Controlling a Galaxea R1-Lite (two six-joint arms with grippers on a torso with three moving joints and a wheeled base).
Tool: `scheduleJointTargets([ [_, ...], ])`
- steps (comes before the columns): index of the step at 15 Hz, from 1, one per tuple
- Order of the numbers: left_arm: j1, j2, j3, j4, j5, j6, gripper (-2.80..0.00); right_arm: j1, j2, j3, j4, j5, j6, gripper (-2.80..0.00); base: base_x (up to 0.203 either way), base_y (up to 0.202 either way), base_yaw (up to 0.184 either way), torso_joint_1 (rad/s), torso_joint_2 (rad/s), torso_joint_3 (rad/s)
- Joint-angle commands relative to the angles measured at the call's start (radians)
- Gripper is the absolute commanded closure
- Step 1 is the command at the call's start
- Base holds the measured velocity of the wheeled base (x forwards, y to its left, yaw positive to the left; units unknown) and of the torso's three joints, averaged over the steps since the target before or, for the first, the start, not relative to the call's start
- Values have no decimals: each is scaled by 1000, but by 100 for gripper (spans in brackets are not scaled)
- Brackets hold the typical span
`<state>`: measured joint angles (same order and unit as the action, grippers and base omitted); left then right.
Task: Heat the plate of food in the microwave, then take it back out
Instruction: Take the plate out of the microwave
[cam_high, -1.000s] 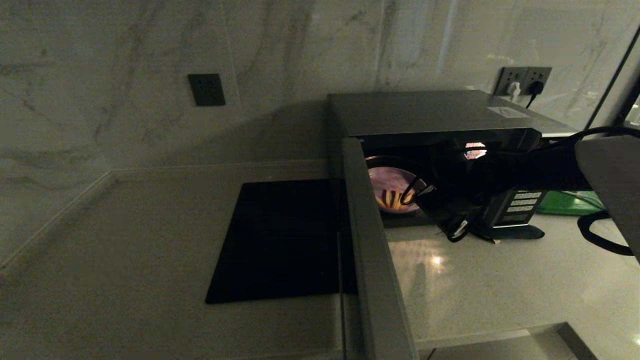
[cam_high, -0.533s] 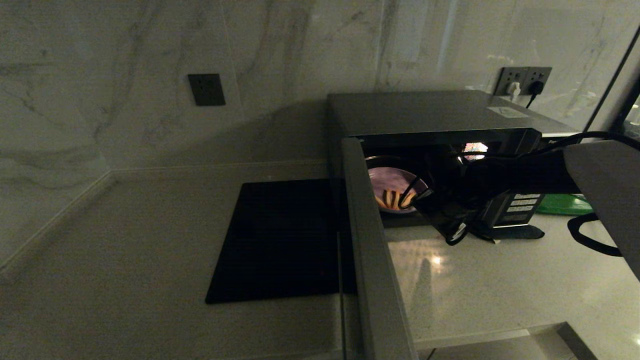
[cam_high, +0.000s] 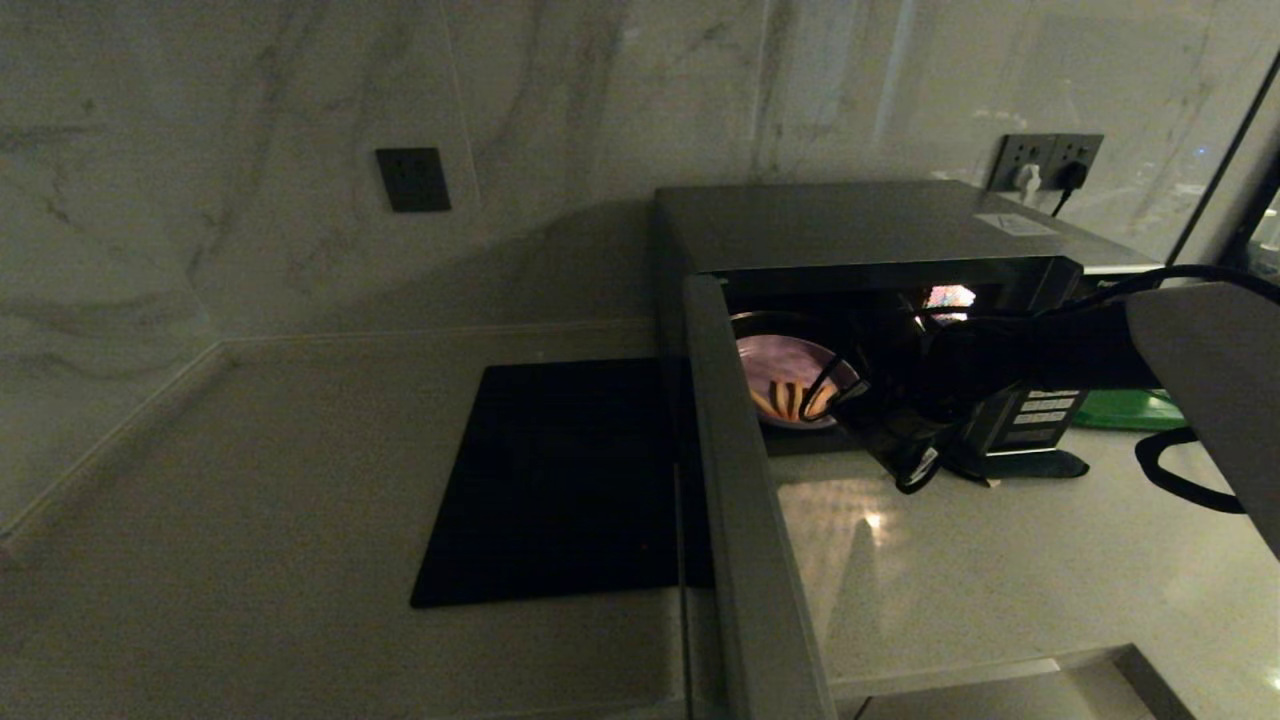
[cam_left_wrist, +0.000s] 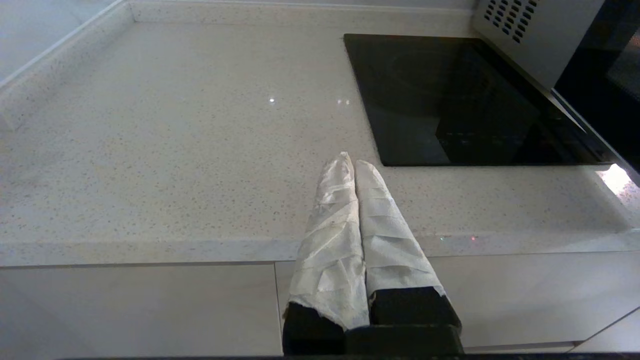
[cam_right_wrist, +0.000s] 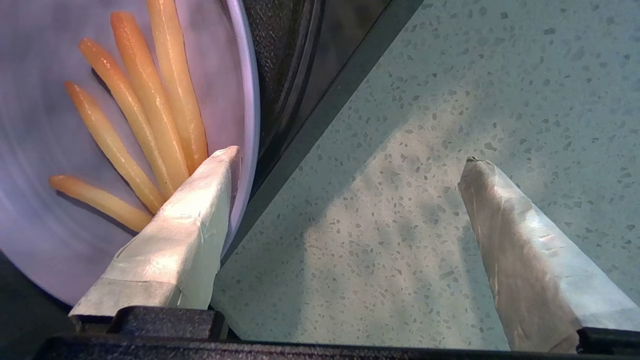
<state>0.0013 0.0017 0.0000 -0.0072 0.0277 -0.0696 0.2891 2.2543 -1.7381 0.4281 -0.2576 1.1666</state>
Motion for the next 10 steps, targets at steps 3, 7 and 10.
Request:
scheduleJointTargets([
  [3,0,0,0,0,0,-1,0,1,-4,-6,0,0,4,-280,0,0,0,0,0,0],
  [7,0,0,0,0,0,-1,0,1,-9,-14,-2,1,-24,0,0,0,0,0,0,0],
  [10,0,0,0,0,1,-1,0,1,-10,-29,-67,7,-37,0,0,0,0,0,0,0],
])
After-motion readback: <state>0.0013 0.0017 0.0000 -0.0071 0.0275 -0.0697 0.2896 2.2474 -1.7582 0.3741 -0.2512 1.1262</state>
